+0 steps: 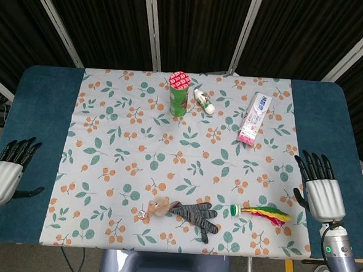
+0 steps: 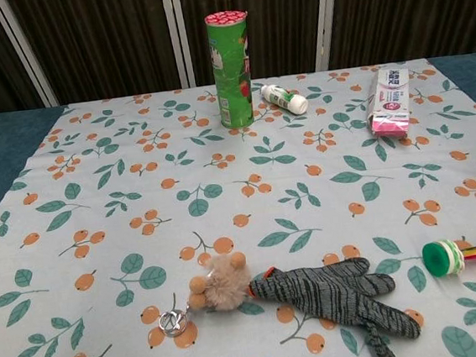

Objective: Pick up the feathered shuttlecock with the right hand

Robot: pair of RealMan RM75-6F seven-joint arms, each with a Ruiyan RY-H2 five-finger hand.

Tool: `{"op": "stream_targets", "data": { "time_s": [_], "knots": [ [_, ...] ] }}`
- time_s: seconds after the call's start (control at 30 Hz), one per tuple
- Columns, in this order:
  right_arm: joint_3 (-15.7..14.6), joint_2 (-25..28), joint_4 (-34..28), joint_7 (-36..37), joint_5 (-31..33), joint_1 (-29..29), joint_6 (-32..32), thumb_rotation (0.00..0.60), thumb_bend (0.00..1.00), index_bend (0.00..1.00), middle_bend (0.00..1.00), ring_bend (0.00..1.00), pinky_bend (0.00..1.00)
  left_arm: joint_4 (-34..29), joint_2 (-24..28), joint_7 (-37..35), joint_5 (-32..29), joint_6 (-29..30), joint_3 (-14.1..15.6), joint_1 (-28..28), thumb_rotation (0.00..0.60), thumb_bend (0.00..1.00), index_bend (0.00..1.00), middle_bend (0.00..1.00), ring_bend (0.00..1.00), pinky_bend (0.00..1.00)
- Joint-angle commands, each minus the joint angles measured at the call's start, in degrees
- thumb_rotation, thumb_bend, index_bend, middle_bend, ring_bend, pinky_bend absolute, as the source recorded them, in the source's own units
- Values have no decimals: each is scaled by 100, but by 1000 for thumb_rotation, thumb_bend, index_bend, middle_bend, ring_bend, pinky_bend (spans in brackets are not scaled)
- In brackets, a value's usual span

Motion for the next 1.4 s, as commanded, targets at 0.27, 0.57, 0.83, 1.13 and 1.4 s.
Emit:
{"op": "stream_targets", "data": {
  "time_s": [0.27, 0.57, 0.83, 1.13, 1.4],
  "knots": [
    [-1, 10, -15, -8, 8, -9, 1, 600, 253, 78, 0, 0, 0, 2, -5, 11, 4, 13, -1, 6, 530, 113, 53, 0, 0, 0],
    [-5, 37, -86, -103, 25, -36, 22, 600, 252, 78, 0, 0, 0, 11, -9, 15, -21, -25, -12, -13, 529, 111, 54, 0, 0, 0],
    [-62, 199, -323, -201, 198, -161, -24, 600, 245, 83, 0, 0, 0, -6, -15, 49, -55, -52, -26, -27, 528, 115, 53, 0, 0, 0],
    [-282, 480, -1001, -561, 360, -356, -146, 600, 245, 185, 0, 0, 0, -24, -38, 130, -65, -10, -32, -8, 528, 113, 53, 0, 0, 0],
    [-589, 398, -1296, -1066, 166, -405, -312, 600, 244, 298, 26, 0, 0, -17, -50, 142, -54, 21, -29, 7, 531, 113, 53, 0, 0, 0]
  ]
}}
